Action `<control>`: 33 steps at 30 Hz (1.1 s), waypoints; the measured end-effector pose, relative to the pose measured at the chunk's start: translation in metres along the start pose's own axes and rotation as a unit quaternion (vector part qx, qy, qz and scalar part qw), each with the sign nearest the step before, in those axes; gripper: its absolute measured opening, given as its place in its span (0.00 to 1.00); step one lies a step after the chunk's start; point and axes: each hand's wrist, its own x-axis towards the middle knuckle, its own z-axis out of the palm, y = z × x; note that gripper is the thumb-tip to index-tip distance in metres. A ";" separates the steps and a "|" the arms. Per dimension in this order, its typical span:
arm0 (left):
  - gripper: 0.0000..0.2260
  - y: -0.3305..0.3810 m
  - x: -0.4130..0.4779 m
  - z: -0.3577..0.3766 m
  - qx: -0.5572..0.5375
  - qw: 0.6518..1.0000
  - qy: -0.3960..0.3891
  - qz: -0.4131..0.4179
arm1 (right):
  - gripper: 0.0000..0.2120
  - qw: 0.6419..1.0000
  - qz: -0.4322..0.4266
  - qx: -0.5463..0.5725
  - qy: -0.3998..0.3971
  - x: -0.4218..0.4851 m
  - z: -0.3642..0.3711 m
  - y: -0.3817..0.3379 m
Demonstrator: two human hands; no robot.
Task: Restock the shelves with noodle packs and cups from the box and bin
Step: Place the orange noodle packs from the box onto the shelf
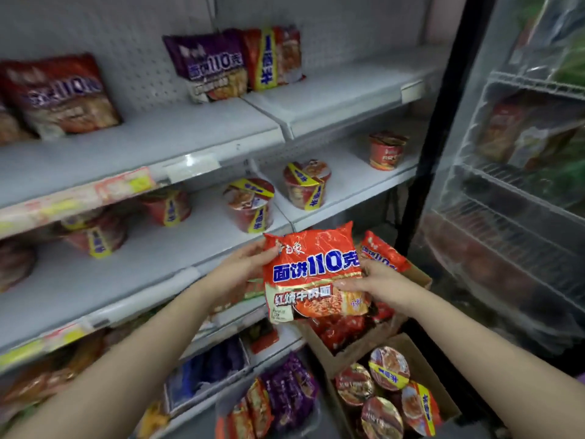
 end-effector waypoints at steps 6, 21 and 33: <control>0.24 -0.019 -0.094 -0.075 0.114 0.991 0.063 0.022 | 0.26 0.997 -0.053 -0.018 -0.052 0.038 0.087 -0.067; 0.29 -0.039 -0.305 -0.348 0.185 0.900 0.386 0.081 | 0.40 0.942 -0.238 -0.162 -0.173 0.102 0.417 -0.236; 0.35 0.018 -0.359 -0.498 0.244 0.822 0.488 0.165 | 0.40 0.917 -0.357 -0.163 -0.074 0.154 0.529 -0.376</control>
